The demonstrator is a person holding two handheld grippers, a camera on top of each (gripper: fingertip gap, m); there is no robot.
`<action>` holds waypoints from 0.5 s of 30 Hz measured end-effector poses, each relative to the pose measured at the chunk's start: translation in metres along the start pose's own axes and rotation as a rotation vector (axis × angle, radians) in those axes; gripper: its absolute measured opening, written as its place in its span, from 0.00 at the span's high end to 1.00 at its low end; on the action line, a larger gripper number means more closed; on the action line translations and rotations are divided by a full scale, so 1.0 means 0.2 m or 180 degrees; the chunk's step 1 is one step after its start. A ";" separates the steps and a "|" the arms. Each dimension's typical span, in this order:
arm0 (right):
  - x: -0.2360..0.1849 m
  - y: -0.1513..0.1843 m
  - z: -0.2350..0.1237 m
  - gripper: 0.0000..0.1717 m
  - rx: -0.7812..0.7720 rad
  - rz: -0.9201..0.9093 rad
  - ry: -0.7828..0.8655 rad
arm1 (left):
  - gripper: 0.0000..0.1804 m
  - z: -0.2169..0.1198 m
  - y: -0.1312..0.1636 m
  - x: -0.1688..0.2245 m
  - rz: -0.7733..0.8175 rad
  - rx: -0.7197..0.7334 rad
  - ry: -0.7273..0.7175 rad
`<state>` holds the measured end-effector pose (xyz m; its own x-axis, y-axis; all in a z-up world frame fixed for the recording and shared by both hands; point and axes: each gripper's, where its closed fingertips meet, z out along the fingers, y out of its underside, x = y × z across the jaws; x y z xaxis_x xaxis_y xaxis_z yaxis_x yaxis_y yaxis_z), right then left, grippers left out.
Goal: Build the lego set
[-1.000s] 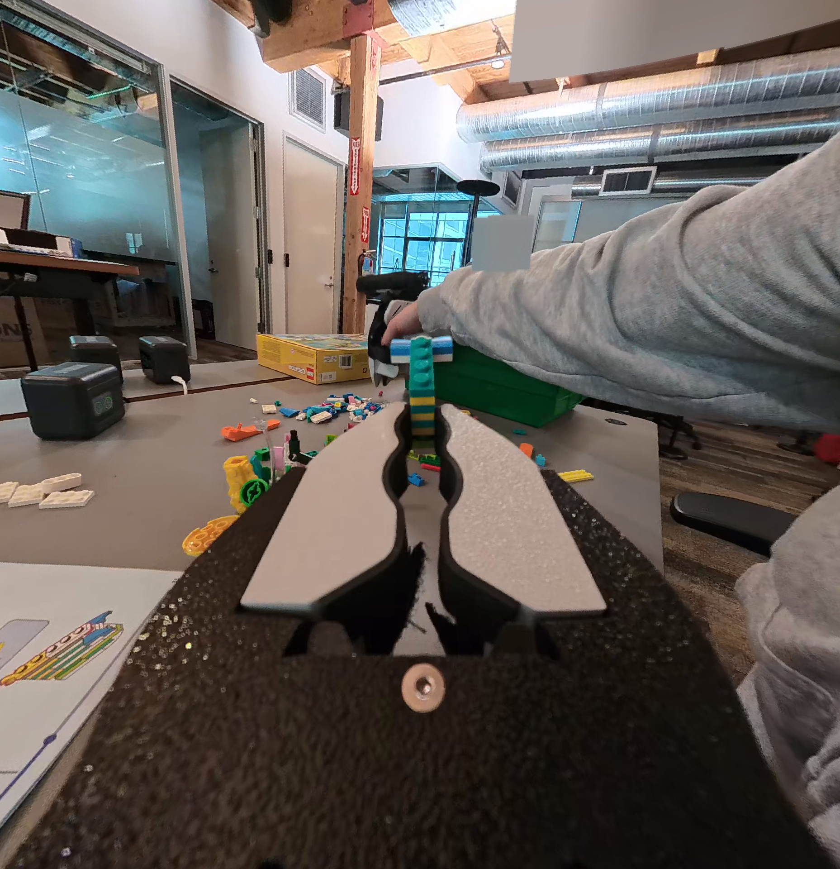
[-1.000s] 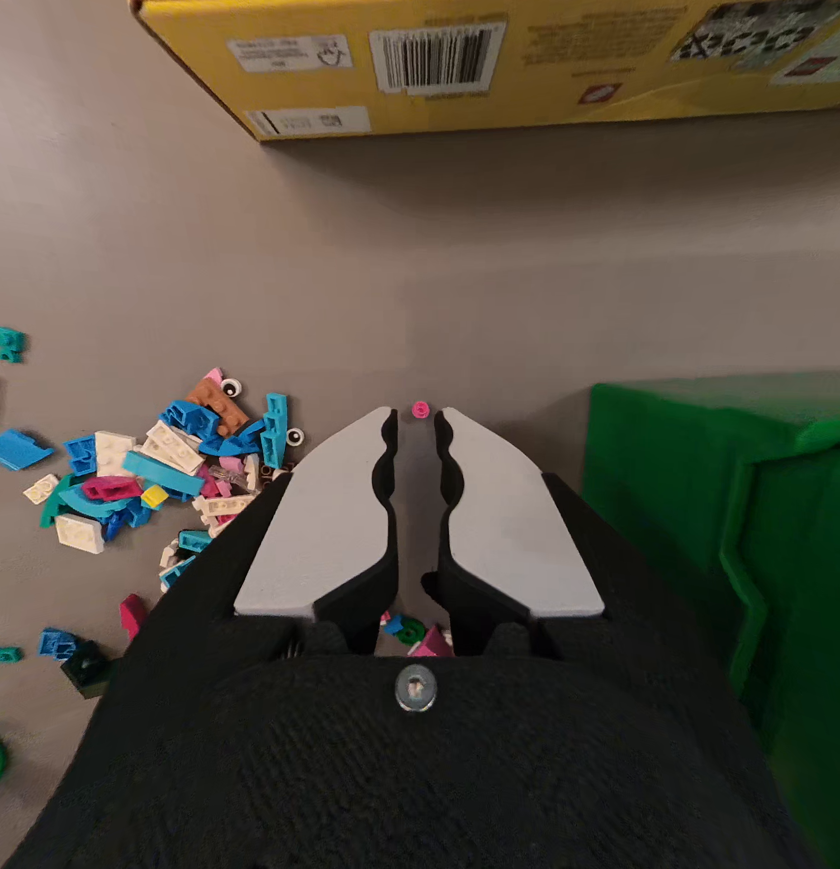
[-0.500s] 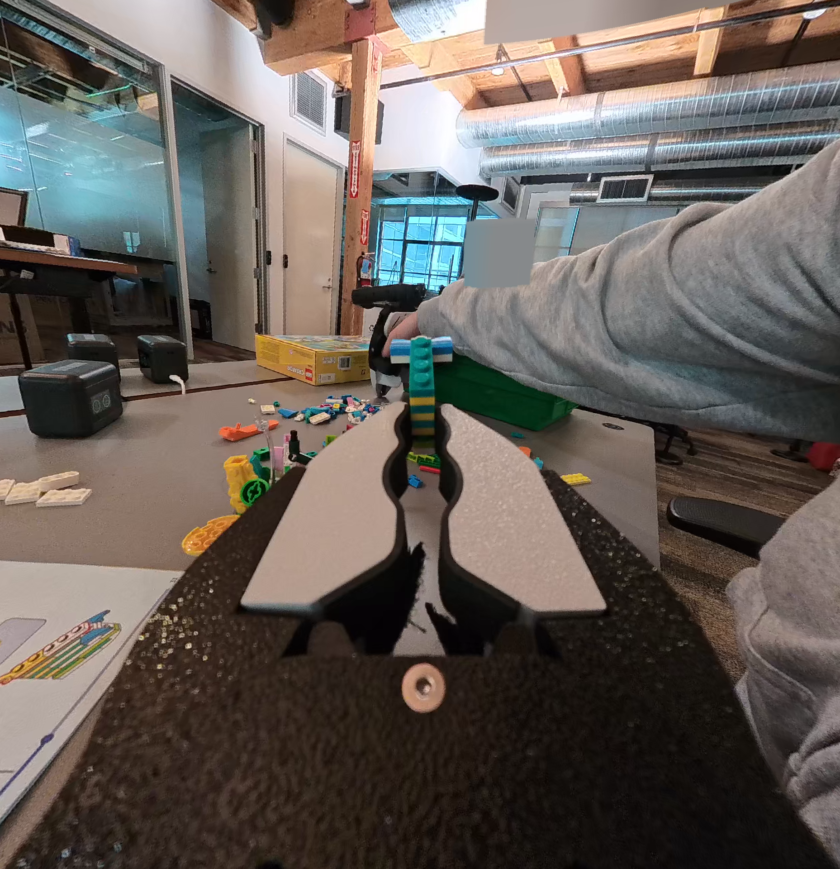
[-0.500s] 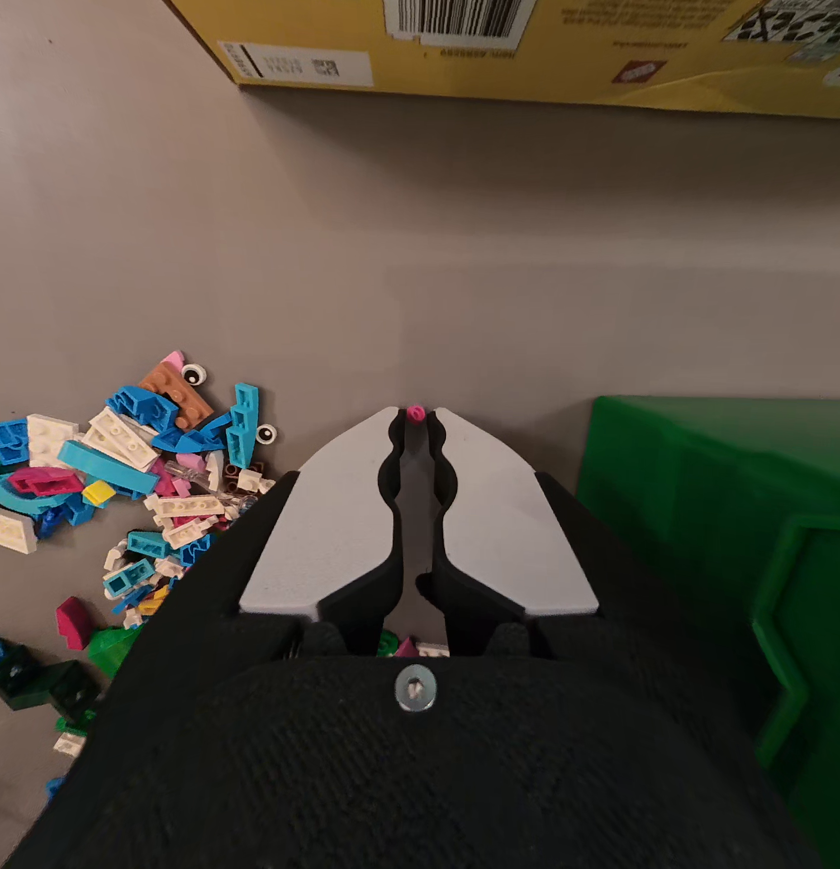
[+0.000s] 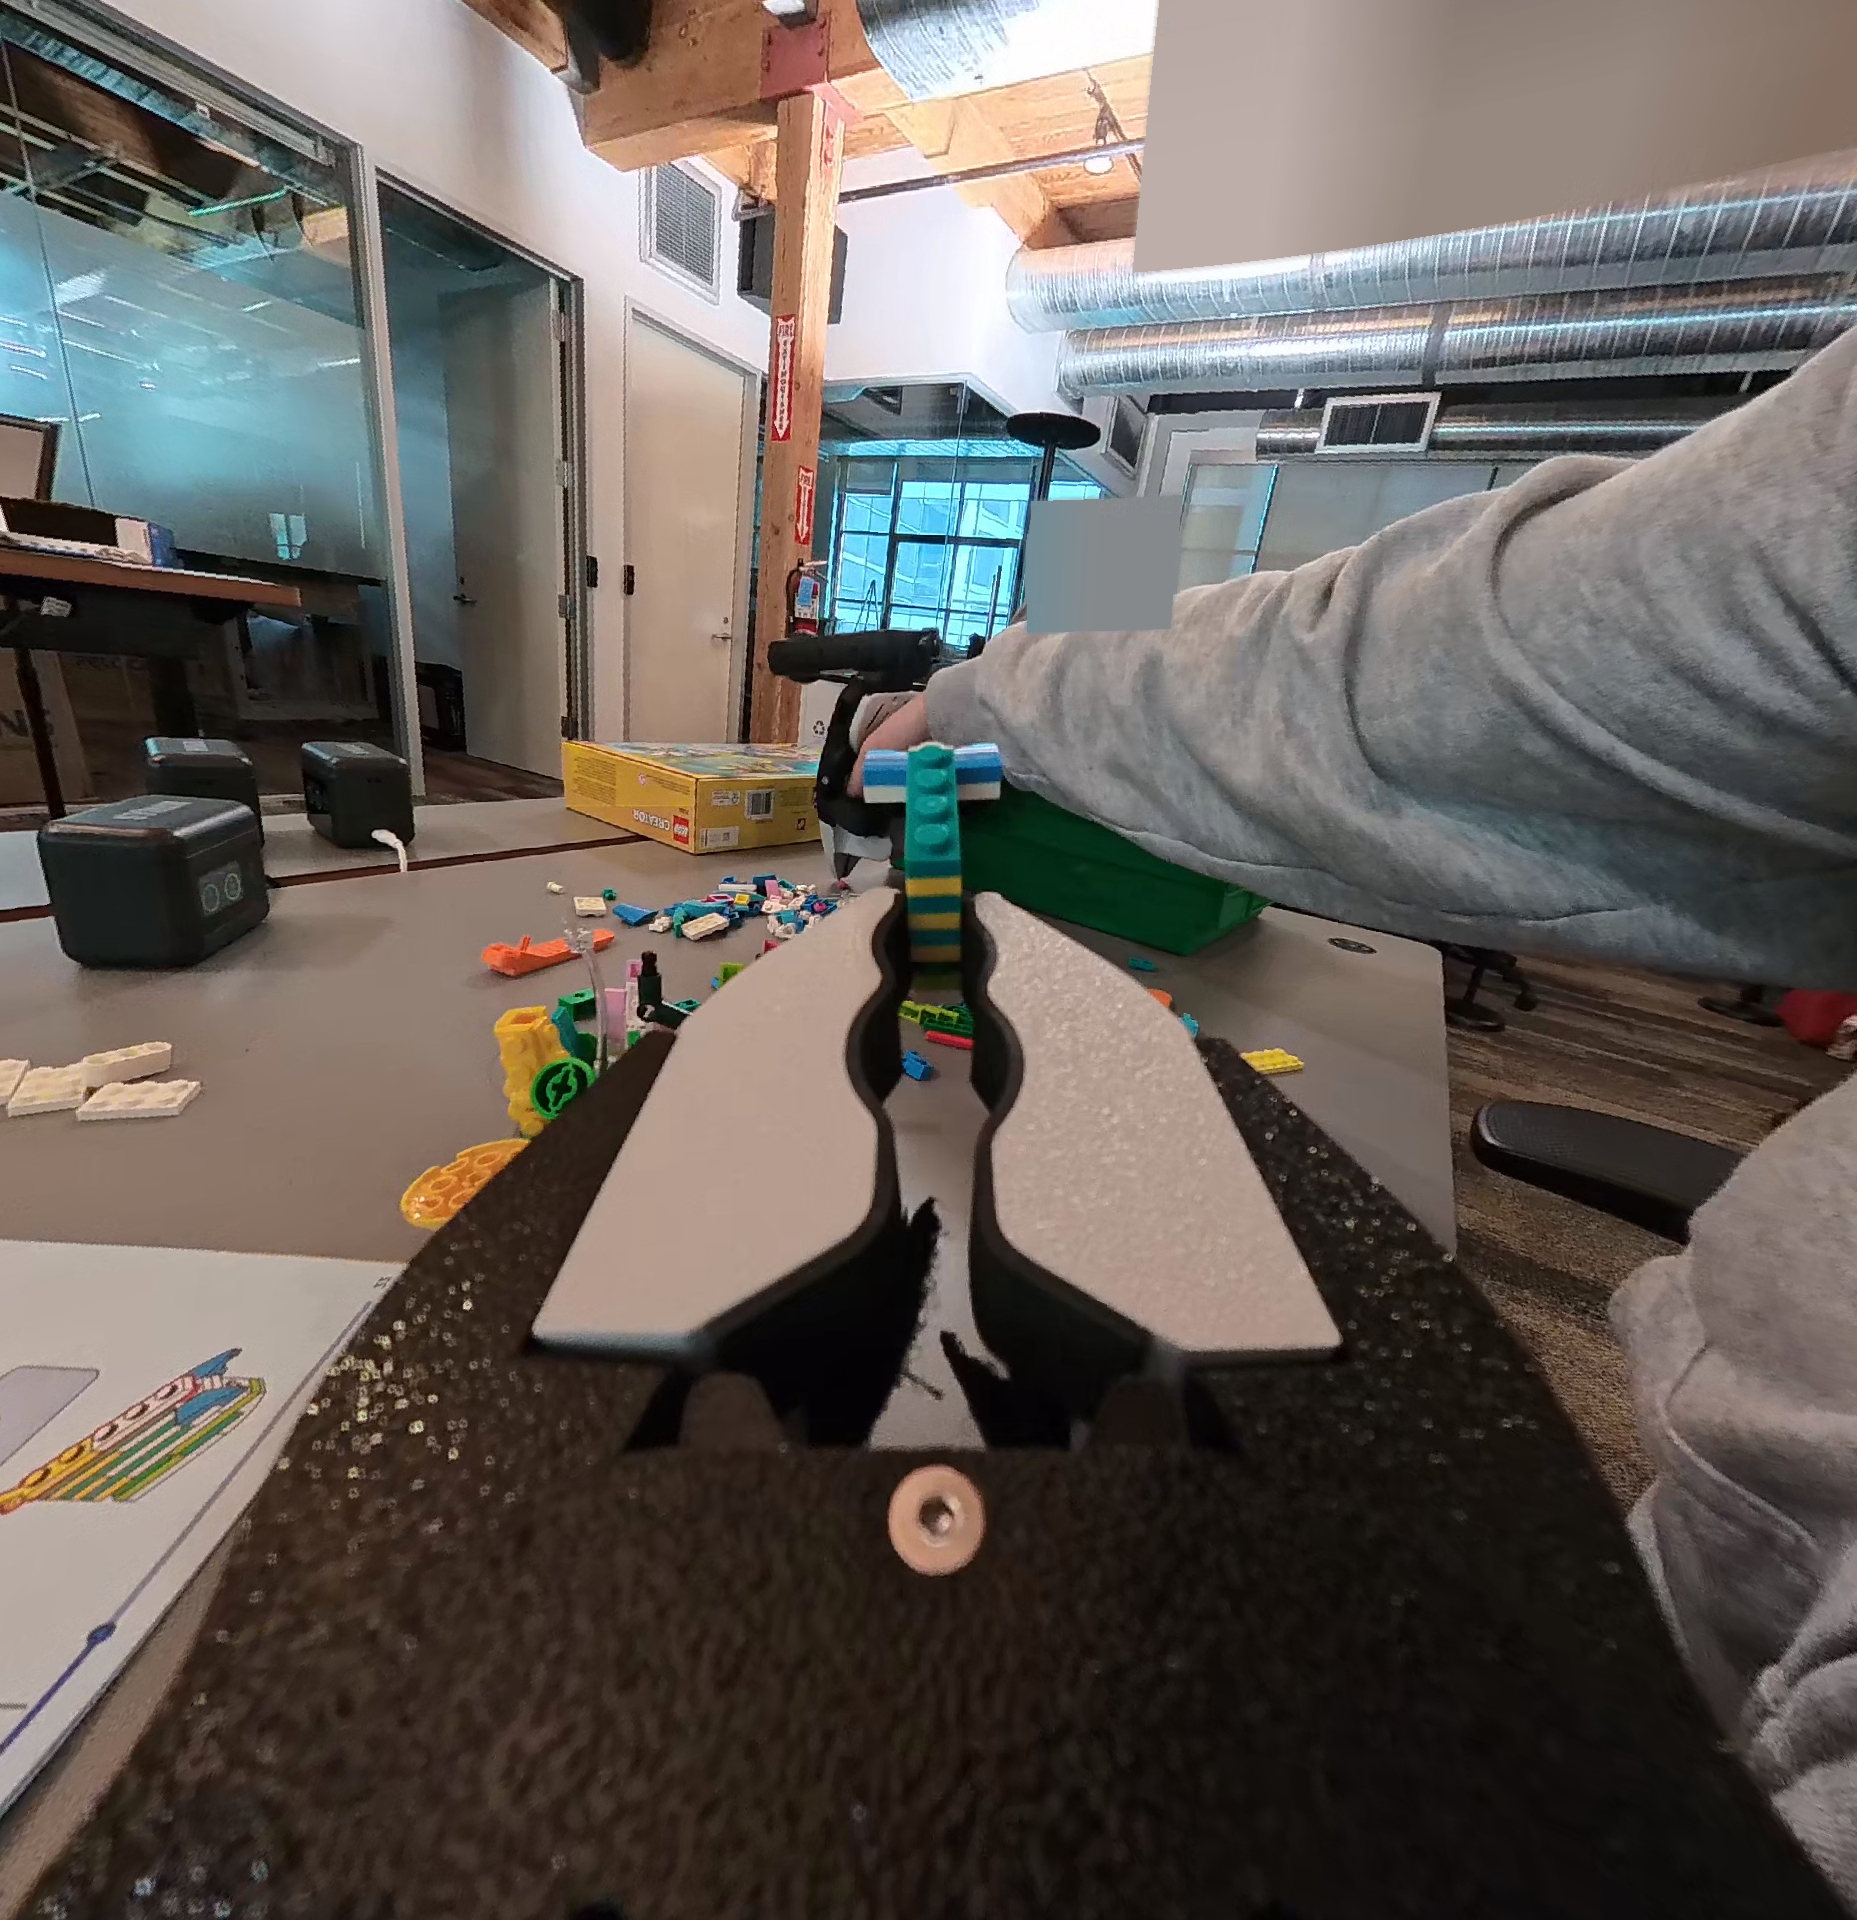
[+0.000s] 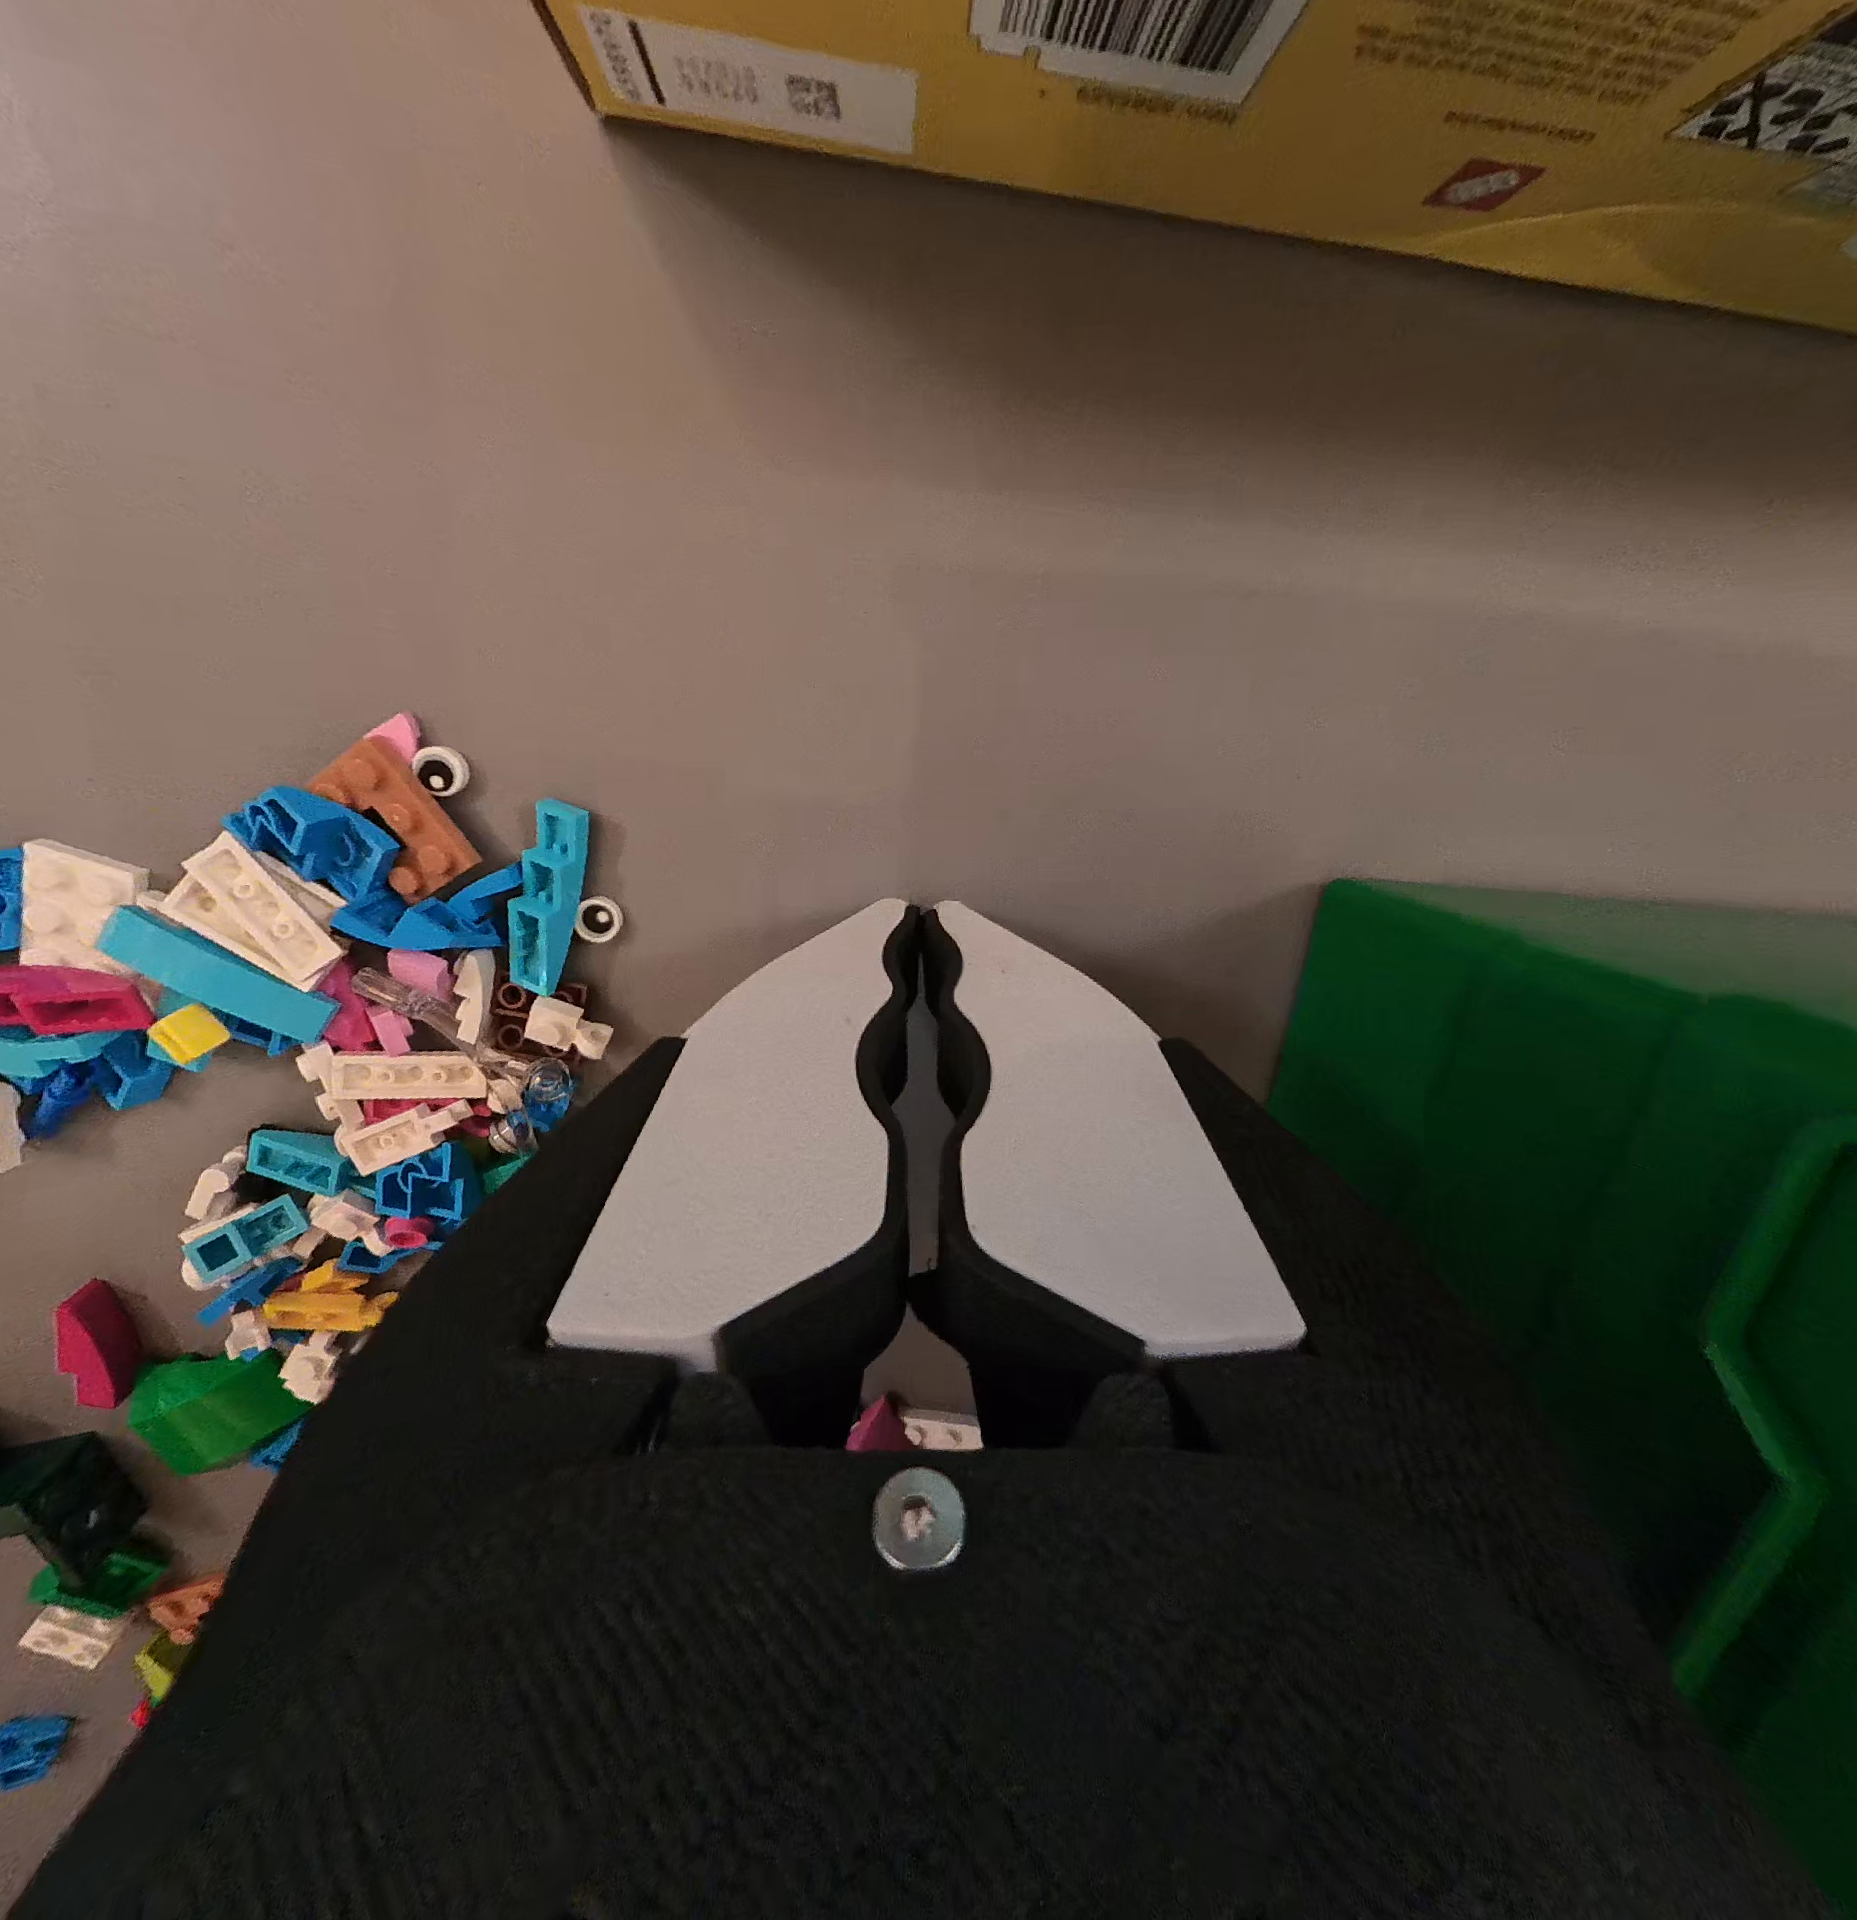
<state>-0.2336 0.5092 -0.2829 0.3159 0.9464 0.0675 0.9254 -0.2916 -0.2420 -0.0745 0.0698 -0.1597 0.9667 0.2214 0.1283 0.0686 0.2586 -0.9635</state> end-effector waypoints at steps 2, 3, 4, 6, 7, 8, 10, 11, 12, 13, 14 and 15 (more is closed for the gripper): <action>-0.01 0.01 -0.01 0.98 -0.0015 -0.0011 -0.0040 | 0.95 0.00 0.00 0.00 0.0000 0.0006 -0.0002; -0.03 0.02 -0.02 0.96 -0.0059 0.0003 -0.0104 | 0.95 0.00 0.00 0.00 -0.0001 0.0006 -0.0003; -0.04 0.03 -0.02 0.94 -0.0117 0.0023 -0.0187 | 0.95 0.00 0.00 0.00 0.0001 0.0005 -0.0004; -0.07 0.05 -0.03 0.92 -0.0184 0.0030 -0.0287 | 0.95 0.00 0.00 0.00 0.0008 -0.0004 -0.0004; -0.07 0.04 -0.03 0.92 -0.0180 0.0013 -0.0299 | 0.95 0.00 0.00 0.00 0.0012 -0.0007 -0.0003; -0.07 0.04 -0.03 0.91 -0.0155 0.0005 -0.0292 | 0.95 0.00 0.00 0.00 0.0014 -0.0005 -0.0002; -0.07 0.01 -0.04 0.92 -0.0060 0.0029 -0.0277 | 0.95 0.00 0.00 0.00 0.0011 0.0000 -0.0003; -0.07 0.00 -0.04 0.92 -0.0024 0.0057 -0.0296 | 0.95 0.00 0.00 0.00 0.0008 0.0001 -0.0003; -0.09 0.00 -0.05 0.92 -0.0003 0.0084 -0.0347 | 0.95 0.00 0.00 0.00 0.0006 0.0002 -0.0004; -0.10 0.00 -0.05 0.92 -0.0006 0.0110 -0.0418 | 0.95 0.00 0.00 0.00 0.0005 0.0004 -0.0004; -0.12 0.00 -0.05 0.92 -0.0024 0.0129 -0.0481 | 0.95 0.00 0.00 0.00 0.0004 0.0003 -0.0004; -0.13 0.00 -0.05 0.92 -0.0040 0.0133 -0.0511 | 0.95 0.00 0.00 0.00 0.0002 0.0001 -0.0003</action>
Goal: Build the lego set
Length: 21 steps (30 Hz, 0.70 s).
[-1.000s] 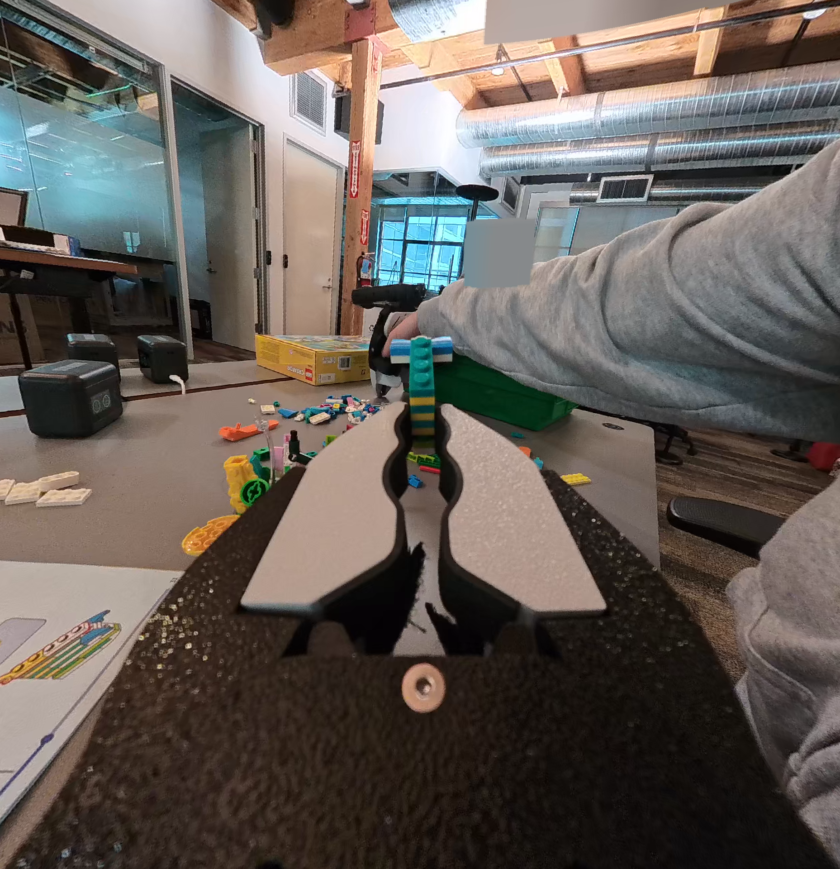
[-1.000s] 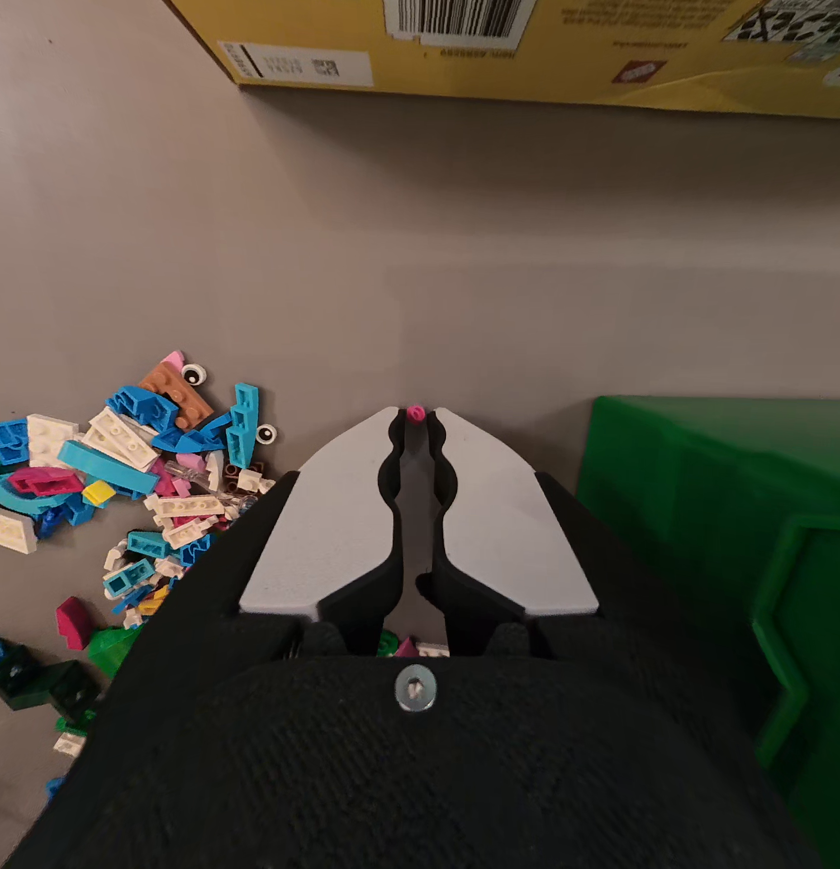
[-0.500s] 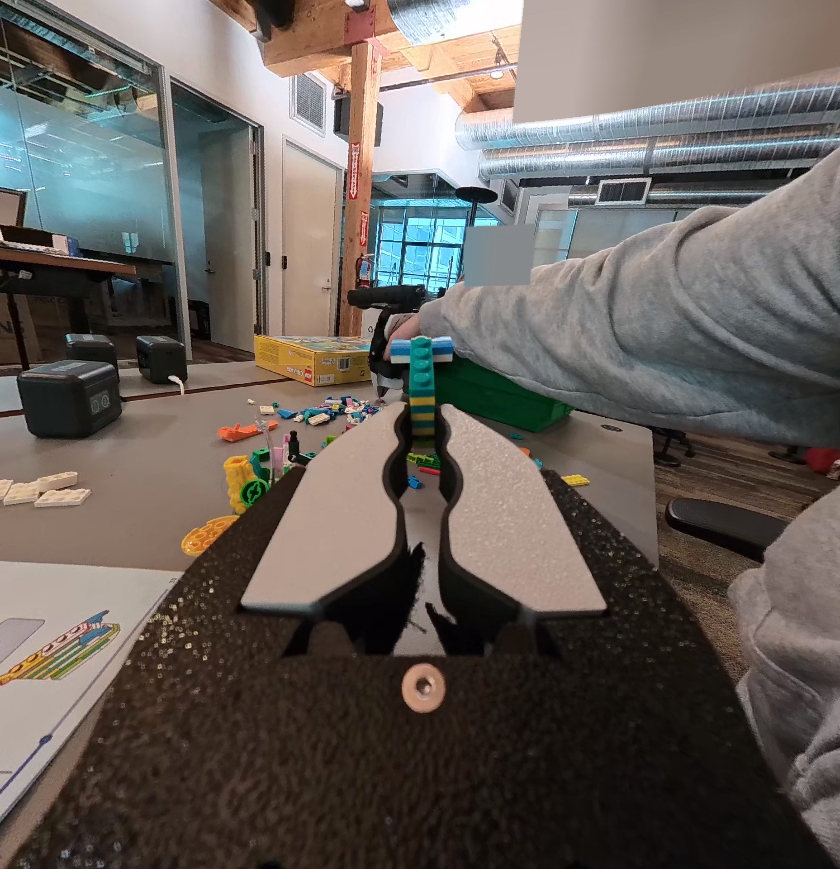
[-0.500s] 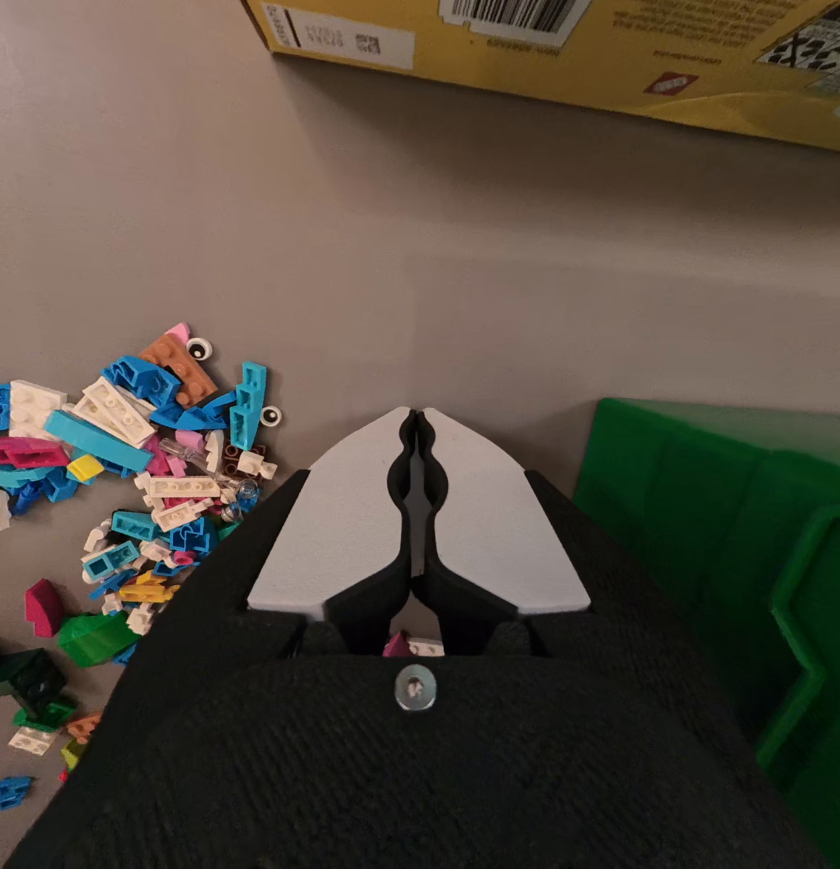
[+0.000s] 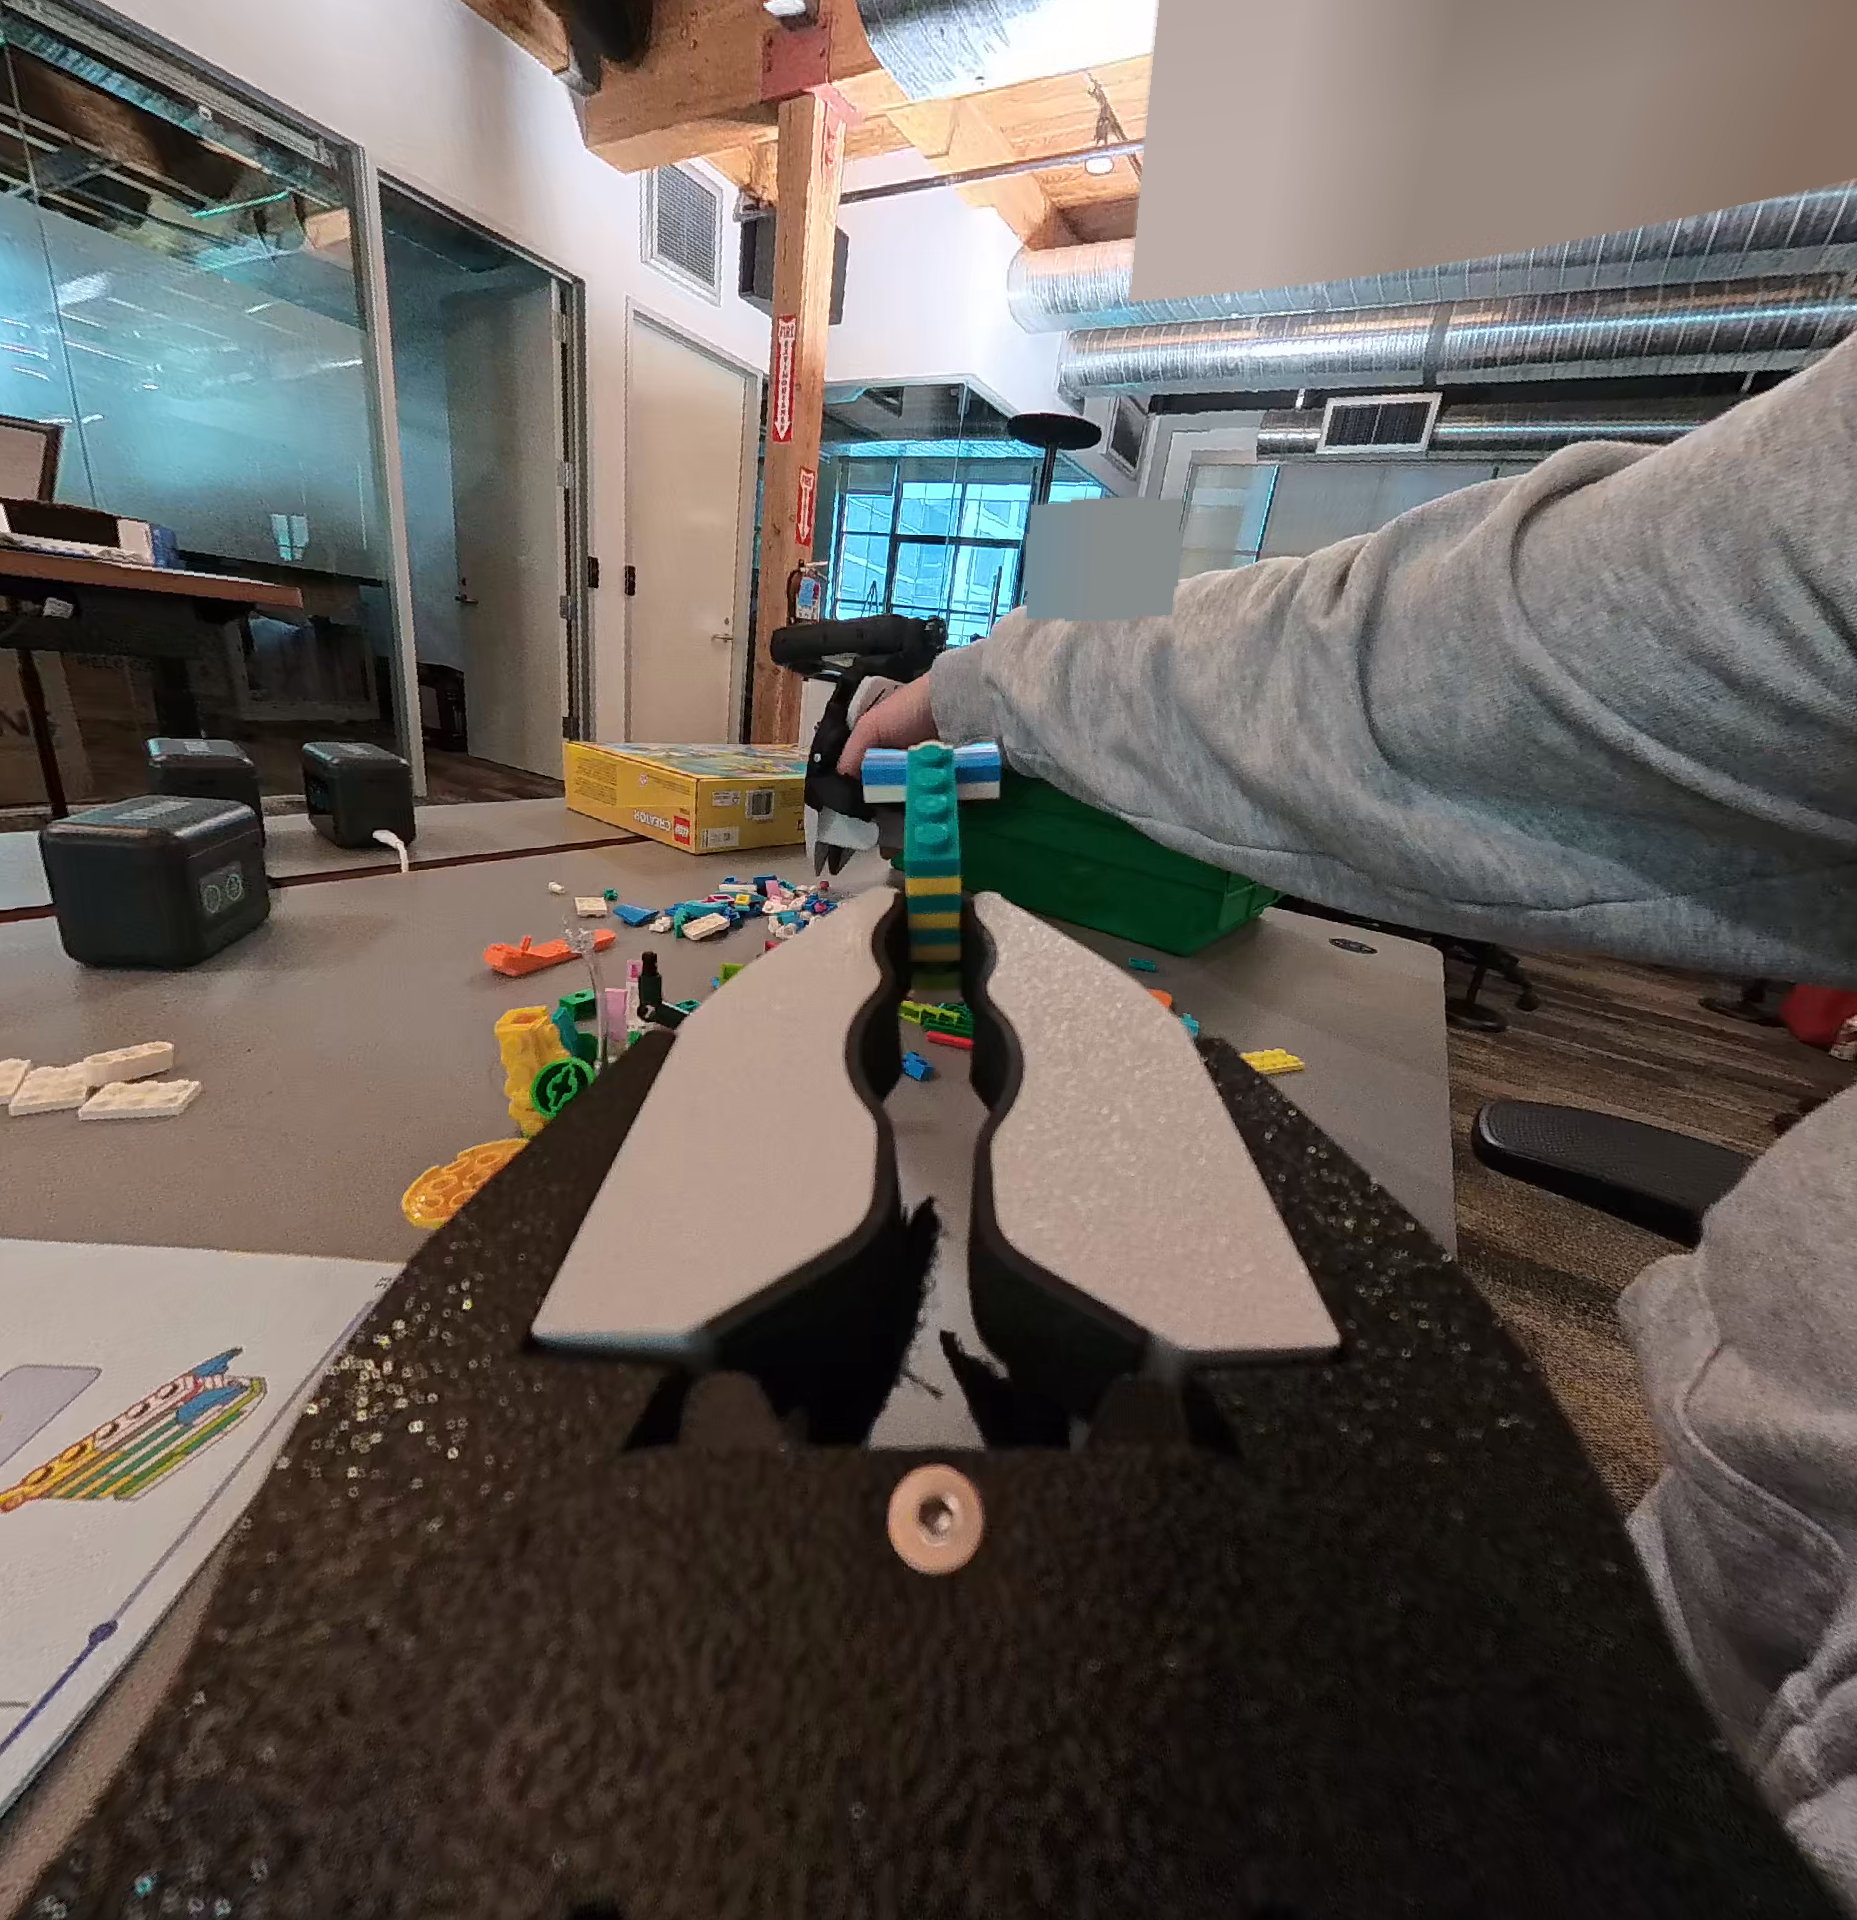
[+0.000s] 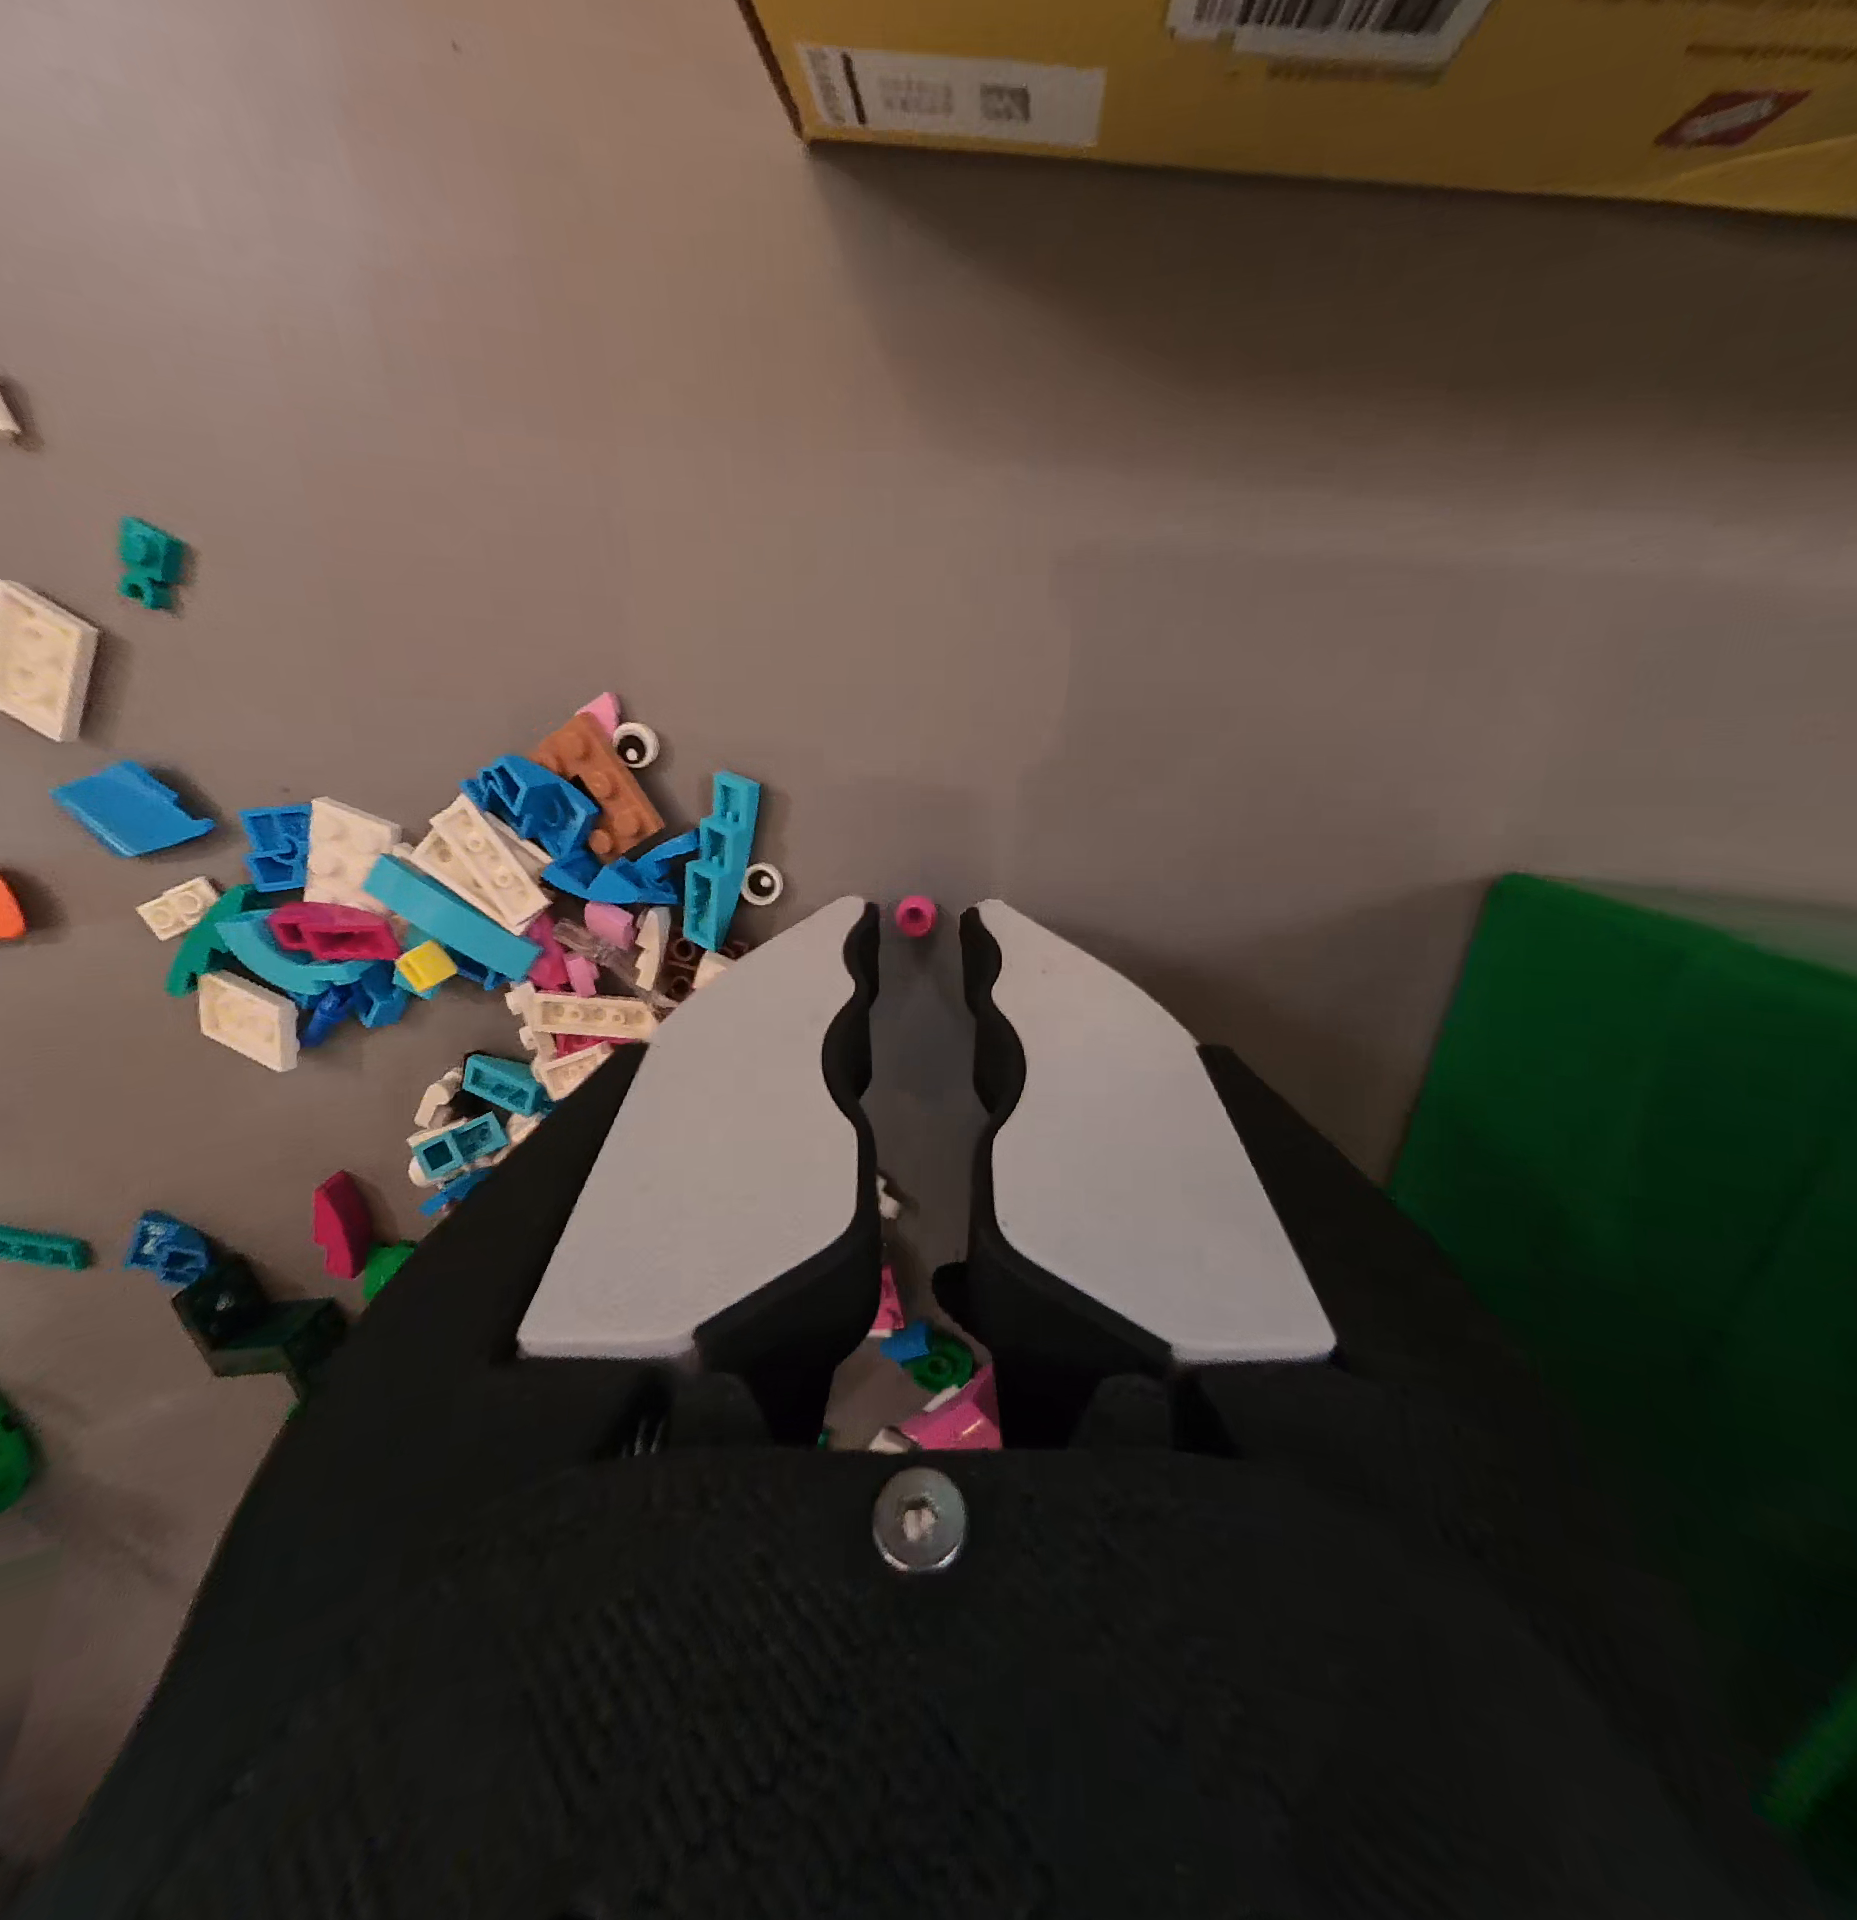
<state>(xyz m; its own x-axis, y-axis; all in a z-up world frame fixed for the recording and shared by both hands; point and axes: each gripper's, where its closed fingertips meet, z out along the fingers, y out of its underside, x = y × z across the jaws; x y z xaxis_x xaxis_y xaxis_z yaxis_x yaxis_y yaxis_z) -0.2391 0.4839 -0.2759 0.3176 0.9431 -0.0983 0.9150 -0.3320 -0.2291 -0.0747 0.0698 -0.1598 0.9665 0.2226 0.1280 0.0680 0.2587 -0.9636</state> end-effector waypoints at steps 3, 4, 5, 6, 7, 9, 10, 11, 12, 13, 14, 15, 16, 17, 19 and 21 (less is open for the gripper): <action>0.00 0.01 0.01 0.92 -0.0035 -0.0041 0.0026 | 0.95 0.00 0.00 0.00 -0.0004 0.0002 0.0001; 0.00 0.01 0.01 0.92 -0.0033 -0.0050 0.0042 | 0.95 0.00 0.00 0.00 -0.0004 0.0003 0.0001; 0.00 0.00 0.01 0.92 -0.0031 -0.0052 0.0047 | 0.95 0.00 0.00 0.00 -0.0004 0.0002 0.0001; 0.00 0.01 0.02 0.92 -0.0034 -0.0051 0.0050 | 0.95 0.00 0.00 0.00 -0.0003 0.0001 0.0002; 0.00 0.01 0.02 0.92 -0.0041 -0.0056 0.0051 | 0.95 0.00 0.00 0.00 -0.0001 0.0001 0.0002; 0.00 0.01 0.03 0.93 -0.0067 -0.0079 0.0080 | 0.95 0.00 0.00 0.00 -0.0001 0.0002 0.0001; 0.00 0.02 0.03 0.93 -0.0086 -0.0089 0.0092 | 0.95 0.00 0.00 0.00 -0.0002 0.0000 0.0002; 0.00 0.02 0.04 0.95 -0.0099 -0.0097 0.0104 | 0.95 0.00 0.00 0.00 -0.0002 0.0000 0.0002; 0.00 0.02 0.04 0.97 -0.0091 -0.0113 0.0125 | 0.95 0.00 0.00 0.00 -0.0002 0.0001 0.0001; 0.01 0.01 0.04 0.97 -0.0064 -0.0135 0.0148 | 0.95 0.00 0.00 0.00 -0.0004 0.0002 0.0001; 0.01 0.01 0.03 0.97 -0.0052 -0.0156 0.0152 | 0.95 0.00 0.00 0.00 -0.0007 0.0001 0.0000; 0.00 0.01 0.03 0.97 -0.0045 -0.0179 0.0130 | 0.95 0.00 0.00 0.00 -0.0009 0.0001 -0.0001; -0.01 0.01 0.02 0.97 -0.0019 -0.0210 0.0095 | 0.95 0.00 0.00 0.00 -0.0008 0.0001 -0.0002; -0.04 0.01 0.01 0.97 0.0040 -0.0256 0.0036 | 0.95 0.00 0.00 0.00 -0.0005 0.0001 -0.0004; -0.16 0.01 -0.03 0.97 0.0271 -0.0502 -0.0260 | 0.95 0.00 0.00 -0.01 0.0000 0.0002 -0.0012; -0.38 0.06 -0.10 0.97 0.0560 -0.0962 -0.0720 | 0.95 0.00 0.00 -0.01 0.0012 0.0025 -0.0066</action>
